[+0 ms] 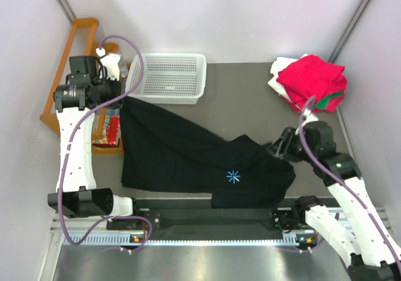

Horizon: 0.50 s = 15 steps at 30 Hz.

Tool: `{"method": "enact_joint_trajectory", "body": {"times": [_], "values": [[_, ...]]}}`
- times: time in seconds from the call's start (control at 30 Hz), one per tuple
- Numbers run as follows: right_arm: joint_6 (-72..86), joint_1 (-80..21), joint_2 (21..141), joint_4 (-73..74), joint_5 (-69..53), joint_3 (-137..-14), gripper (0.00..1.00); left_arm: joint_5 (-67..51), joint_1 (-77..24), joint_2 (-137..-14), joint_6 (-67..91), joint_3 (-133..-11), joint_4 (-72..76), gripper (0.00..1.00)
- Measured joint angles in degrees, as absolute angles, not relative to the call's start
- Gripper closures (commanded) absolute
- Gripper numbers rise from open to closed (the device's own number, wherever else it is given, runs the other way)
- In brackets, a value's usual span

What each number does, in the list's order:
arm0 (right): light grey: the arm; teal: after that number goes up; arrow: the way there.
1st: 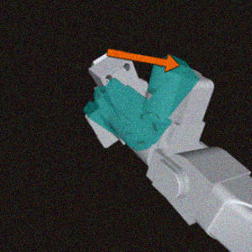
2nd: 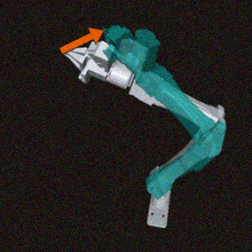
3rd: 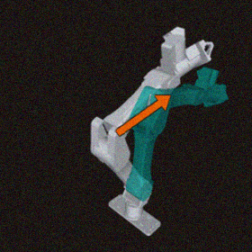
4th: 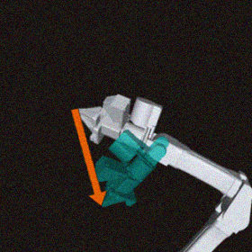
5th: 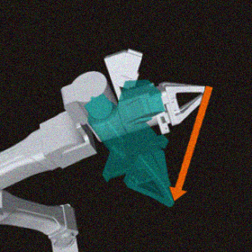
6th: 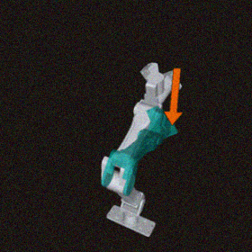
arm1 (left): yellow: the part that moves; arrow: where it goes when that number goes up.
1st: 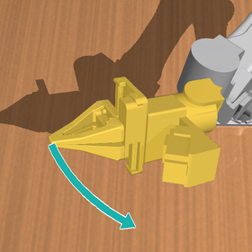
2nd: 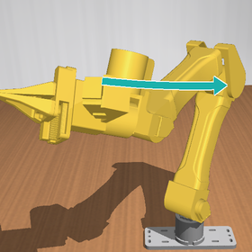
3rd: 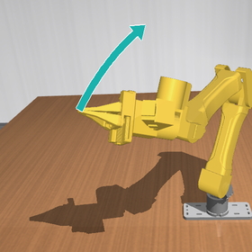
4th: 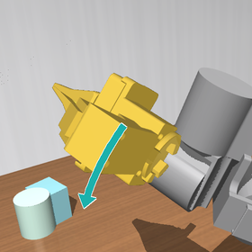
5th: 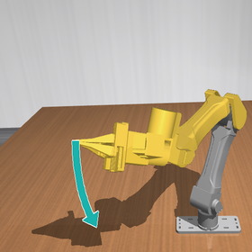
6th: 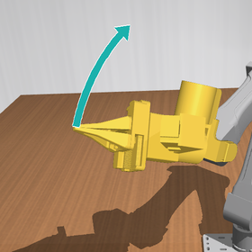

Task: Fold and stack the t-shirts
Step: Flatten the tshirt out

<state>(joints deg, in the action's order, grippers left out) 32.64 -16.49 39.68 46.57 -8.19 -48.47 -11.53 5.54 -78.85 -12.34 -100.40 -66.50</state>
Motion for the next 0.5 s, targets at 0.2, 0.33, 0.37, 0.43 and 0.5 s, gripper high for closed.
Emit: {"method": "enact_joint_trajectory", "body": {"times": [0.2, 0.33, 0.37, 0.43, 0.5], "values": [[29.3, -16.67, 47.33, 55.79, -10.0, -47.37, 0.03, -13.26, 5.54, -79.83, -11.88, -101.97, -66.43, 1.0], [29.15, -16.58, 51.35, 54.08, -6.11, -55.68, 0.08, -14.09, 5.54, -80.16, -11.68, -102.41, -66.39, 1.0], [29.15, -16.25, 53.39, 51.7, -4.93, -58.04, 0.11, -14.17, 5.54, -80.16, -11.66, -102.41, -66.39, 1.0], [29.26, -16.01, 57.47, 47.48, -3.44, -60.34, 0.13, -14.33, 5.54, -80.14, -11.64, -102.41, -66.39, 1.0], [29.63, -15.92, 62.15, 42.52, -2.17, -61.17, 0.16, -14.31, 5.54, -80.14, -11.66, -102.41, -66.41, 1.0]]}}
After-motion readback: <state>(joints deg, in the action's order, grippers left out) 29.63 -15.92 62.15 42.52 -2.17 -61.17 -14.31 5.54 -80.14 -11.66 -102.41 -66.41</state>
